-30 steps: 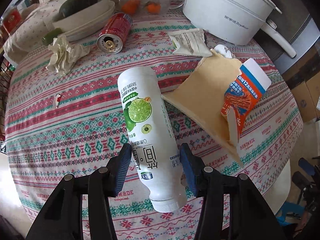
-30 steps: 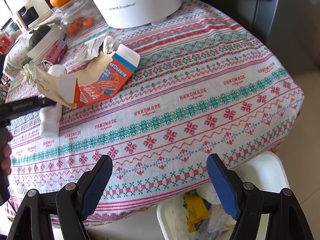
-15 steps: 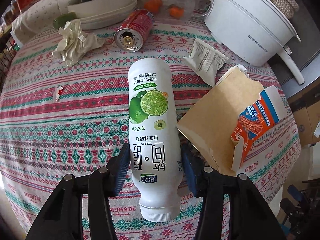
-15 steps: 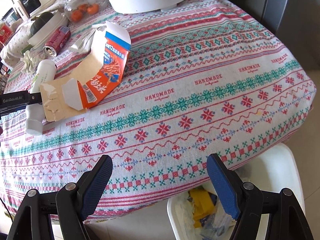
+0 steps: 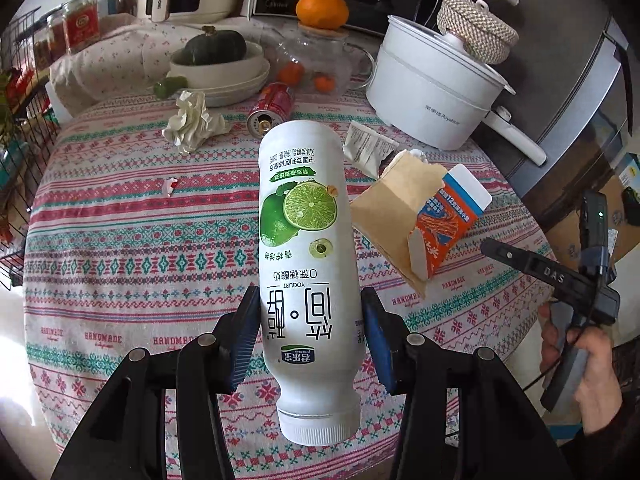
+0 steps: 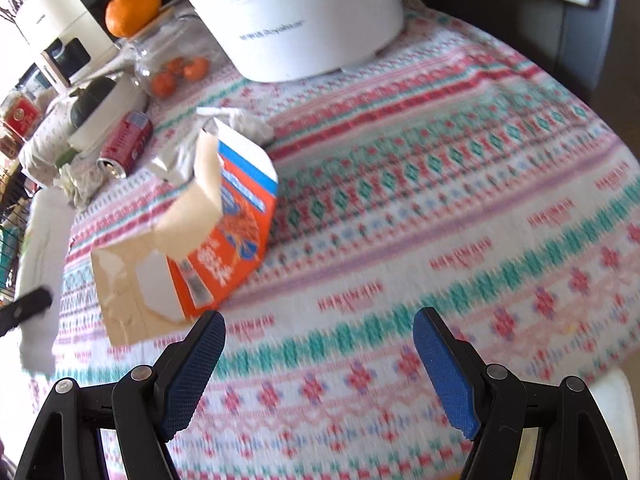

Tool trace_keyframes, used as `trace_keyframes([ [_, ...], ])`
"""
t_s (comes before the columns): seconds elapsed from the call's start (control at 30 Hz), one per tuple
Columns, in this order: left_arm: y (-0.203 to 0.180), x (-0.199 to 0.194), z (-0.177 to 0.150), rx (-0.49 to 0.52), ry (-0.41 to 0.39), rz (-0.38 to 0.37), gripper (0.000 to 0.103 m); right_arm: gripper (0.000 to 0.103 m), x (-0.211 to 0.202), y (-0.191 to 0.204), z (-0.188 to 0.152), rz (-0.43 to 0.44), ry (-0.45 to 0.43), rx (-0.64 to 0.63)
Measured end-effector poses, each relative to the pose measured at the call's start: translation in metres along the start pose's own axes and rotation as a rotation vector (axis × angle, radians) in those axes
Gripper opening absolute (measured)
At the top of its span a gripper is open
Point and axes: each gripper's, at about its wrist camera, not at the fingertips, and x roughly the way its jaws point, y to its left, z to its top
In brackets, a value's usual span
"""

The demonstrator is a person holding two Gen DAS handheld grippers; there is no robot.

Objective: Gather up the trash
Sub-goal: 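Grasp the orange-and-white torn carton with the right gripper, then carry both items over the bin while the right gripper releases the carton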

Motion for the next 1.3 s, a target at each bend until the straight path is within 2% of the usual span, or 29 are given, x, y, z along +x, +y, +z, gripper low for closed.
trace_keyframes([
  [0.1, 0.006, -0.004, -0.007, -0.021, 0.002, -0.045, 0.052, 0.082, 0.020, 0.006, 0.009, 0.039, -0.022, -0.020],
  [0.27, 0.015, -0.004, -0.010, -0.026, 0.004, -0.039, 0.052, 0.079, 0.051, 0.014, 0.019, 0.112, -0.031, -0.006],
  [0.47, 0.023, -0.002, -0.010, -0.044, 0.005, -0.039, 0.052, 0.070, 0.073, 0.026, 0.029, 0.131, -0.043, -0.027],
  [0.57, 0.022, -0.002, -0.011, -0.045, 0.006, -0.039, 0.052, 0.057, 0.079, 0.032, 0.032, 0.145, -0.047, -0.041],
  [0.6, 0.022, -0.002, -0.012, -0.044, 0.005, -0.039, 0.052, 0.048, 0.081, 0.034, 0.033, 0.151, -0.042, -0.047],
  [0.63, 0.022, -0.003, -0.012, -0.043, 0.003, -0.040, 0.052, 0.034, 0.082, 0.035, 0.033, 0.153, -0.037, -0.052],
  [0.7, 0.021, -0.006, -0.013, -0.041, -0.003, -0.042, 0.052, 0.017, 0.083, 0.038, 0.032, 0.165, -0.024, -0.065],
  [0.9, 0.008, -0.018, -0.015, -0.015, -0.031, -0.056, 0.052, 0.004, 0.047, 0.047, 0.022, 0.163, -0.081, -0.106],
  [1.13, -0.021, -0.030, -0.024, 0.033, -0.047, -0.086, 0.052, 0.003, -0.031, 0.046, 0.007, 0.141, -0.176, -0.182],
  [1.3, -0.051, -0.036, -0.041, 0.079, -0.046, -0.130, 0.052, 0.003, -0.085, 0.035, -0.013, 0.092, -0.242, -0.216],
])
